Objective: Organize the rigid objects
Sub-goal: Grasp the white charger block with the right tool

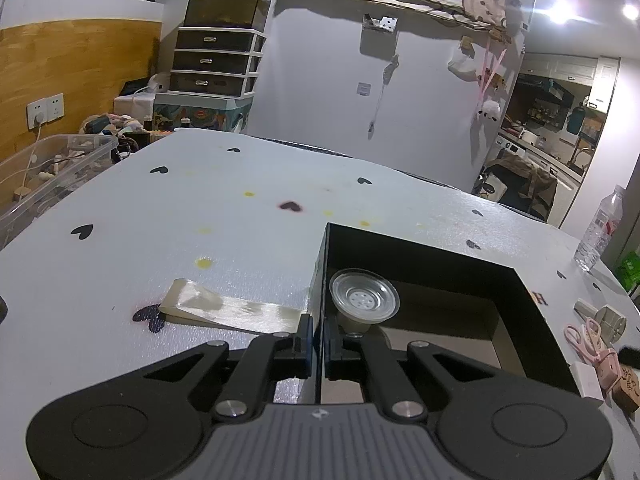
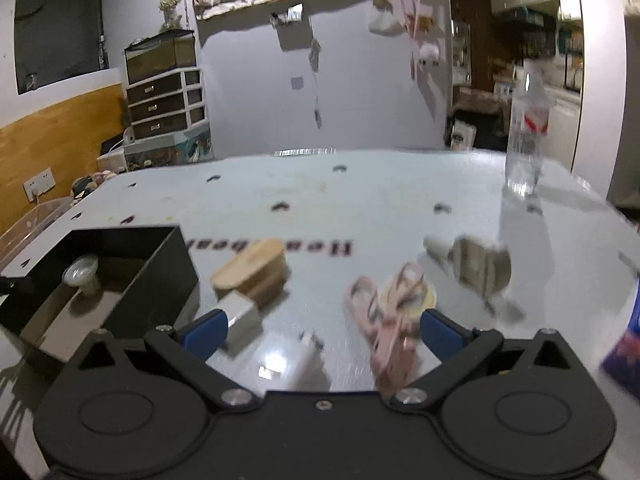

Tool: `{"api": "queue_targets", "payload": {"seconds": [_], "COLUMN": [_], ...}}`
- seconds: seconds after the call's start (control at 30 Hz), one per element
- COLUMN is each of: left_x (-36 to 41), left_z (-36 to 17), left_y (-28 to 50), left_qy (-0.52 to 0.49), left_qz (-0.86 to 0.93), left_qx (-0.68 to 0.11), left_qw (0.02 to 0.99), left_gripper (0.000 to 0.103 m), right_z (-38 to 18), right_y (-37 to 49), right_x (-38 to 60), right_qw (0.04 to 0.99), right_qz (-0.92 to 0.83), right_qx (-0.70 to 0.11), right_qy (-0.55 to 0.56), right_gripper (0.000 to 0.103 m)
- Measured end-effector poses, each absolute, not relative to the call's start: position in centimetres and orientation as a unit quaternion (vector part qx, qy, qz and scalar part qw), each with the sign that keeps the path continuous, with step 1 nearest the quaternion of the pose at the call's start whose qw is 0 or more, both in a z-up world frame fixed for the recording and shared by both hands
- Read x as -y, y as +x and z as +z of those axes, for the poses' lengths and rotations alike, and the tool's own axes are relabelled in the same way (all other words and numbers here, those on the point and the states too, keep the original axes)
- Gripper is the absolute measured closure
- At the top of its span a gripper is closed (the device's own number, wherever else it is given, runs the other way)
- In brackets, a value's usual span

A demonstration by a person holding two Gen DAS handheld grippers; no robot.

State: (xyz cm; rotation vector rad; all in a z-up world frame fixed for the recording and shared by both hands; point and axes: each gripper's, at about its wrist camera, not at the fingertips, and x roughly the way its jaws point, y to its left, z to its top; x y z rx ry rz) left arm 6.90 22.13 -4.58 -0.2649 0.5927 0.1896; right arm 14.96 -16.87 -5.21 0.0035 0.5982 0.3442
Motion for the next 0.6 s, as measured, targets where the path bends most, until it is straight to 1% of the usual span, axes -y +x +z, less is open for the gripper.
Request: {"api": "queue_targets", "payload": {"seconds": [0.13, 0.27, 0.3, 0.33, 0.37, 0.43, 0.57, 0.6], "left_x": [-22.2, -22.2, -22.2, -22.2, -22.2, -22.2, -22.2, -22.2], "left_z": [-4.6, -4.5, -4.5, -4.5, -4.5, -4.5, -4.5, -4.5], "left_y": [6.9, 7.0, 7.0, 7.0, 7.0, 7.0, 7.0, 7.0], "left_qy": [-0.129, -0.127, -0.128, -0.128, -0.127, -0.127, -0.127, -0.128], "left_qz": [0.094, 0.093, 0.093, 0.094, 0.094, 0.094, 0.094, 0.094], "left_qx": [-0.292, -0.293, -0.293, -0.293, -0.293, -0.293, -0.293, -0.293], "left_qw": [0.943, 0.943, 0.943, 0.943, 0.943, 0.943, 0.943, 0.943], "left_gripper": [0.099, 0.099, 0.099, 0.099, 0.099, 0.099, 0.099, 0.099], "right_z": [-6.0, -7.0, -7.3, -7.5, -7.7, -8.1, -8.5, -8.5], "right_y": [14.1, 14.9, 15.1, 15.4, 15.7, 16.3, 17.7, 17.9], "right_x": [16.4, 15.4, 15.3, 15.1, 14.9, 14.6, 14.2, 14.1], "right_qw": [0.924, 0.903, 0.900, 0.897, 0.896, 0.893, 0.893, 0.894], "right_qz": [0.214, 0.225, 0.225, 0.222, 0.217, 0.206, 0.175, 0.169], "right_qx": [-0.315, -0.362, -0.369, -0.377, -0.382, -0.394, -0.404, -0.406], "right_qy": [0.013, 0.048, 0.056, 0.062, 0.065, 0.075, 0.088, 0.088], "right_gripper": [0.000, 0.001, 0.005, 0.012, 0.015, 0.024, 0.030, 0.033]}}
